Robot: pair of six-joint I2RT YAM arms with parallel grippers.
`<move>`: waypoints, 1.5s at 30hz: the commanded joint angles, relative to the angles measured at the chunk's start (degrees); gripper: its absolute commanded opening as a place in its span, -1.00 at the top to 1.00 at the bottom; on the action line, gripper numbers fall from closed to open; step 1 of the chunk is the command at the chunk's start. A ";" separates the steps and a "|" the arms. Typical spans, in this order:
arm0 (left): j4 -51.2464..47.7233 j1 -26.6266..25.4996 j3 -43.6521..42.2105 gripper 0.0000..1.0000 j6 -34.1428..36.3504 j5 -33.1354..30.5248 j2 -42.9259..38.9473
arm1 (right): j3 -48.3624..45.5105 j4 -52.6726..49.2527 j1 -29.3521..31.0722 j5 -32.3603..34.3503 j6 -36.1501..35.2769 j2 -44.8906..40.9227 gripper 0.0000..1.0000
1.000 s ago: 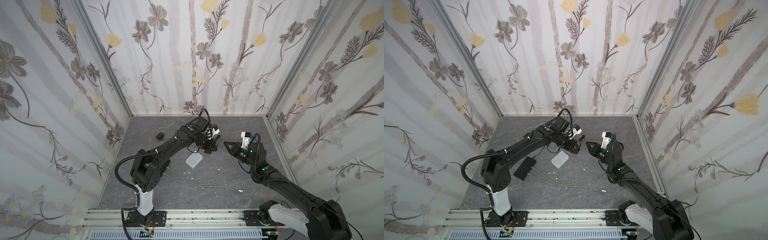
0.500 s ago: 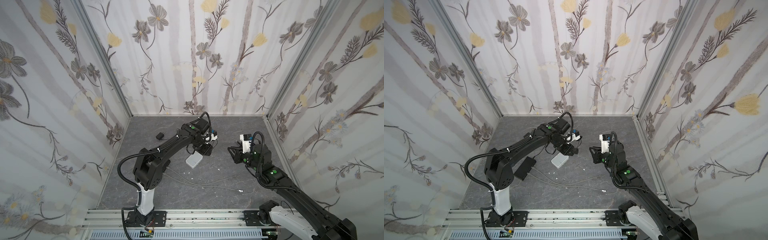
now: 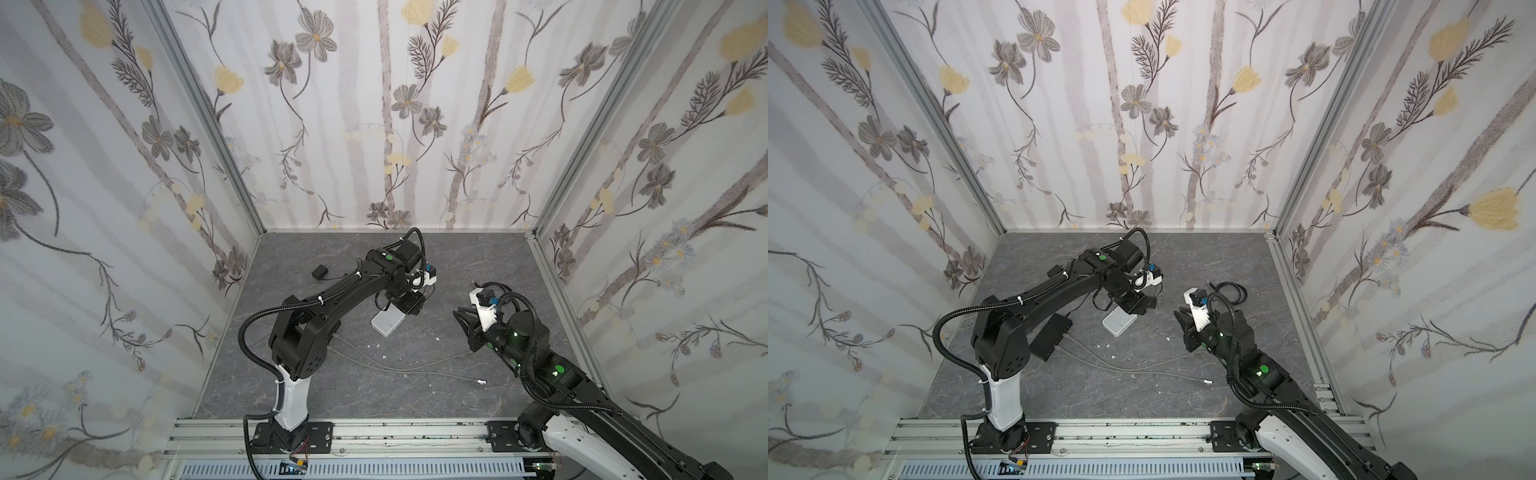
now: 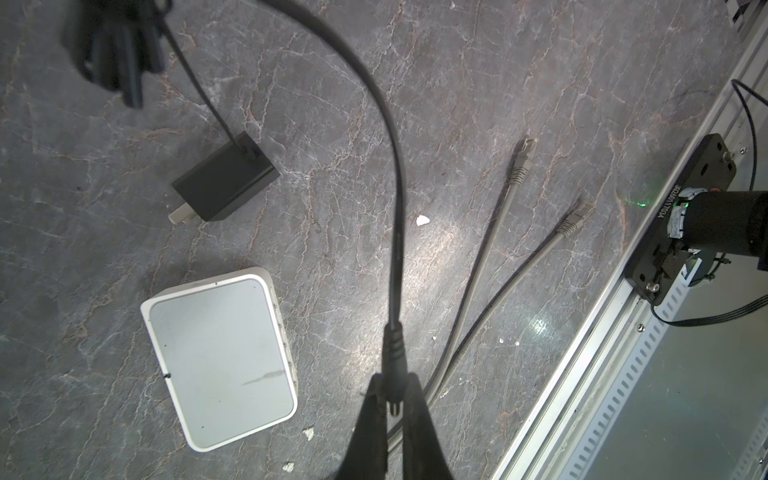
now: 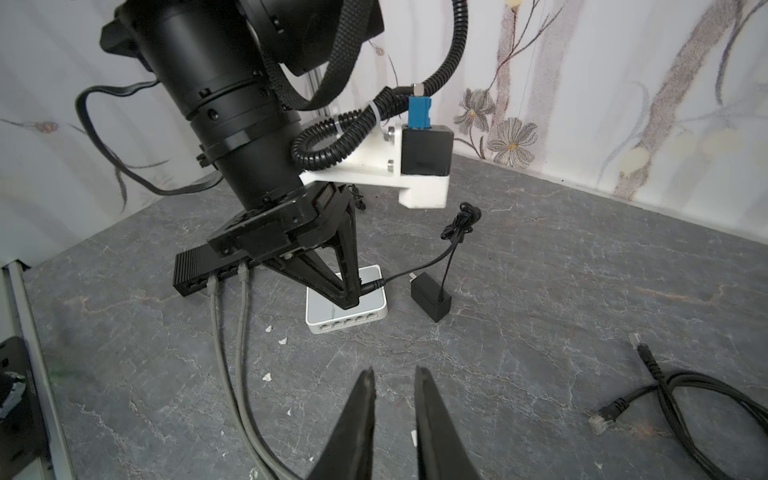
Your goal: Insert the plug into the switch port
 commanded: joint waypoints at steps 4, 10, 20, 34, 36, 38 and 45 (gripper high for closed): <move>0.14 -1.35 -1.54 1.00 4.37 -4.06 -1.57 | -4.20 5.63 3.55 -3.63 -19.89 -4.43 0.67; 1.39 -2.05 -4.02 1.00 7.35 -4.19 -3.13 | -3.31 -0.40 6.44 -9.74 -29.66 -5.80 0.63; 1.33 -2.41 -8.68 1.00 17.16 -2.56 -5.72 | 4.49 -12.08 16.16 3.93 -36.15 8.93 0.56; -4.74 -3.15 -9.02 1.00 26.26 6.58 -6.87 | 6.50 -12.42 20.49 12.13 -44.39 14.74 0.52; -5.25 -3.51 -9.19 1.00 27.11 7.80 -7.39 | 7.33 -12.58 20.49 12.95 -45.20 16.40 0.52; -5.21 -3.81 -9.35 1.00 27.34 8.64 -7.82 | 8.04 -12.71 20.49 13.70 -45.66 18.19 0.52; -6.69 -4.25 -9.02 1.00 28.45 10.31 -7.93 | 9.18 -11.50 20.49 13.85 -46.38 19.66 0.53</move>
